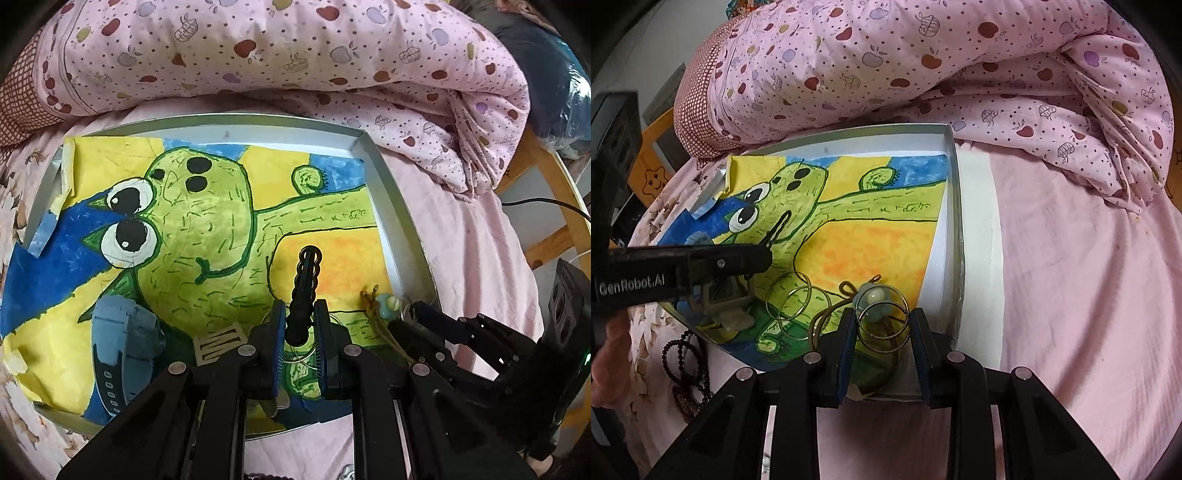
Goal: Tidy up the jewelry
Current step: 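Carry the black bead tassel into the tray with the left tool while the right tool drops the rings there, then lift both open tools back from the tray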
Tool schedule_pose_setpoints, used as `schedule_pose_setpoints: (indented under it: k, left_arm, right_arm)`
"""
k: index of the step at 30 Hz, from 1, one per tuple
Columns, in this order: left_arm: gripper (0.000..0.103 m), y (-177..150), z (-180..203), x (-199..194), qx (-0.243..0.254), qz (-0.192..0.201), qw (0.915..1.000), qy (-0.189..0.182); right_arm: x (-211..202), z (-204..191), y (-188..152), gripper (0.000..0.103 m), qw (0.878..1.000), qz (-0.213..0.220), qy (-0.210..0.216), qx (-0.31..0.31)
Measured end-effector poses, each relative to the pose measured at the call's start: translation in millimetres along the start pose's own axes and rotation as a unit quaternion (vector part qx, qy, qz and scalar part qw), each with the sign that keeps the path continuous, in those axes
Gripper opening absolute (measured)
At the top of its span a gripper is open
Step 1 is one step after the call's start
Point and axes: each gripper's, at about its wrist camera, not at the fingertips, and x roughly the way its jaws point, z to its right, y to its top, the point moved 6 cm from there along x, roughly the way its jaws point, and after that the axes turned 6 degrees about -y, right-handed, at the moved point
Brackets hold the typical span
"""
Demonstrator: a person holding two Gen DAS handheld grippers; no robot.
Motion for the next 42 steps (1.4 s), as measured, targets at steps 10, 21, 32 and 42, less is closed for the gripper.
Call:
schedule_pose_setpoints:
  k: [10, 21, 32, 42]
  left_arm:
    - [0.019, 4.2, -7.8, -5.5, -0.036, -0.006, 0.9993, -0.012]
    - [0.053, 4.8, -4.1, -60.0, -0.058, 0.052, 0.9967, -0.019]
    - [0.079, -28.3, 8.5, -154.0, -0.043, 0.149, 0.9877, 0.017]
    - [0.091, -89.0, 29.2, -220.4, -0.001, 0.215, 0.9753, 0.051]
  right_arm:
    - [-5.1, -1.6, -0.9, 0.029, 1.000, 0.003, -0.002, -0.006]
    - [-43.1, 2.6, 4.3, 0.061, 0.999, 0.049, -0.008, 0.022]
    - [-141.1, -16.2, 8.2, 0.085, 0.986, 0.162, 0.003, 0.046]
    - [-220.5, -48.2, -16.4, 0.102, 0.970, 0.239, 0.018, 0.031]
